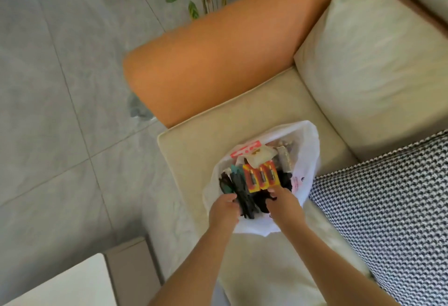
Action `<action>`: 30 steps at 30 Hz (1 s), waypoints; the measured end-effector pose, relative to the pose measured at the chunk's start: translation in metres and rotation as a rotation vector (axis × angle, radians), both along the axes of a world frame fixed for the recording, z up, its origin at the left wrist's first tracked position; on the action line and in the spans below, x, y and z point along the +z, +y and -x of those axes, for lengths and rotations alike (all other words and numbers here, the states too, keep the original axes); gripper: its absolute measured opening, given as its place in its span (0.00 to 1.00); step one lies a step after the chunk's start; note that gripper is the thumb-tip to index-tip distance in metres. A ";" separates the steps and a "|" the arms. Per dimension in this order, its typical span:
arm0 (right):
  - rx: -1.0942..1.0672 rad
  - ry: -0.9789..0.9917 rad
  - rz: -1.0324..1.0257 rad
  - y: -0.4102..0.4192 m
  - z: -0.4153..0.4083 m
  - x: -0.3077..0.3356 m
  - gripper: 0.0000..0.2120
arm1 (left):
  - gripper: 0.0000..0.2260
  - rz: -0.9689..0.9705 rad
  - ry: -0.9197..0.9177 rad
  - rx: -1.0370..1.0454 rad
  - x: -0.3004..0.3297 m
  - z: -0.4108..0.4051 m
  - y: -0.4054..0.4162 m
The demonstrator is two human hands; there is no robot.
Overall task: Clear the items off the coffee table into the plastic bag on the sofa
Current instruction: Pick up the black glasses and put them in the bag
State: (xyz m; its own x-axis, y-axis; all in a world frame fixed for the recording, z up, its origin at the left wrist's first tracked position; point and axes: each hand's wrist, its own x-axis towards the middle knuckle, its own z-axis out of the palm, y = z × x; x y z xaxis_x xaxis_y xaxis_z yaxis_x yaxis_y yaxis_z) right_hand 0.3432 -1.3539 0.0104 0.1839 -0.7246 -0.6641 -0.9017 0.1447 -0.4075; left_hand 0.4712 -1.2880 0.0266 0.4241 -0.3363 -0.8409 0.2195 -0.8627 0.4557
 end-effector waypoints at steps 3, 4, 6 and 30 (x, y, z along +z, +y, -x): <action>-0.043 -0.005 0.186 -0.017 0.013 0.009 0.17 | 0.15 -0.066 -0.320 -0.122 -0.007 -0.011 0.007; -0.040 0.027 0.281 -0.023 0.017 0.012 0.16 | 0.16 -0.106 -0.390 -0.138 -0.008 -0.015 0.007; -0.063 0.113 0.436 -0.034 0.023 0.020 0.17 | 0.21 -0.190 -0.505 -0.210 -0.008 -0.019 0.005; -0.517 -0.014 0.333 -0.027 0.055 0.062 0.17 | 0.13 0.108 -0.607 -0.112 0.069 -0.043 -0.021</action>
State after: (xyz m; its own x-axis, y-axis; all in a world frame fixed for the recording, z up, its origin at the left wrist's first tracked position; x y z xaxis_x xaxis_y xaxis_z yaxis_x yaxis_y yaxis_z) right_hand 0.2883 -1.3805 0.0720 -0.2399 -0.8905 -0.3866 -0.7426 0.4248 -0.5178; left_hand 0.5141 -1.3089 0.0952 0.7729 -0.4759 -0.4197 -0.1951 -0.8077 0.5564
